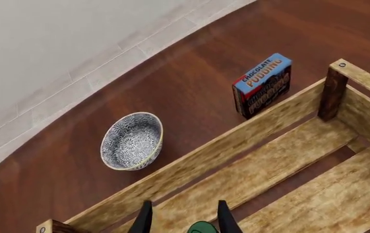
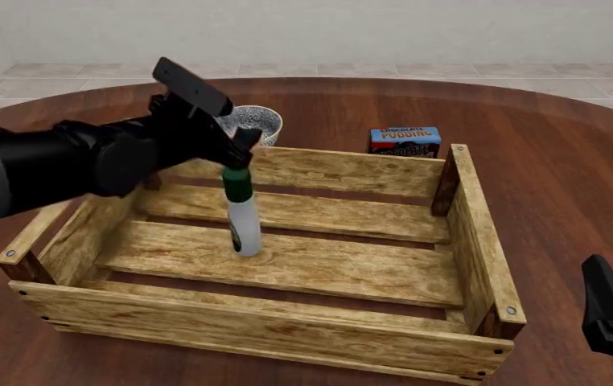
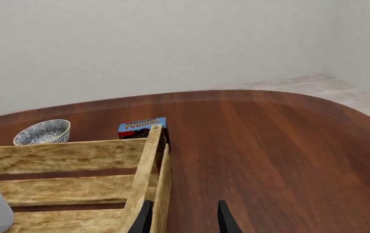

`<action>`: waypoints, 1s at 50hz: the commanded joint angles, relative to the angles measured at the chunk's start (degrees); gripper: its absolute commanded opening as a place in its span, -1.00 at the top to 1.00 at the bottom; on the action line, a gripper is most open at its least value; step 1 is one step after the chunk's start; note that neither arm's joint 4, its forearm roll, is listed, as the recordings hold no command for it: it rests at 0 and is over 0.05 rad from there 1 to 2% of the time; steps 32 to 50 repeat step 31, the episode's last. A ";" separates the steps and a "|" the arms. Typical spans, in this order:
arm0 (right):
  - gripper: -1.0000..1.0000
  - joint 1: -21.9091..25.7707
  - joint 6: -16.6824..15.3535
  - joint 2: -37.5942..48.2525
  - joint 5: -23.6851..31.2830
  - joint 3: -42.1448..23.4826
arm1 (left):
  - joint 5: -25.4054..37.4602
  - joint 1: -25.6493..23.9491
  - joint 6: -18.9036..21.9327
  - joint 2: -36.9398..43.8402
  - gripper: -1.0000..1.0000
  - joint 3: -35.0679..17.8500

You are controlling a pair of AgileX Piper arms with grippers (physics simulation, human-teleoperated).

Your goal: Pick up the salad dressing and put it in the tray.

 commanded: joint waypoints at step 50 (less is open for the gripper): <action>-1.00 0.03 -0.01 0.00 0.11 -0.02 | 4.93 -0.63 0.38 -12.06 -1.00 -0.83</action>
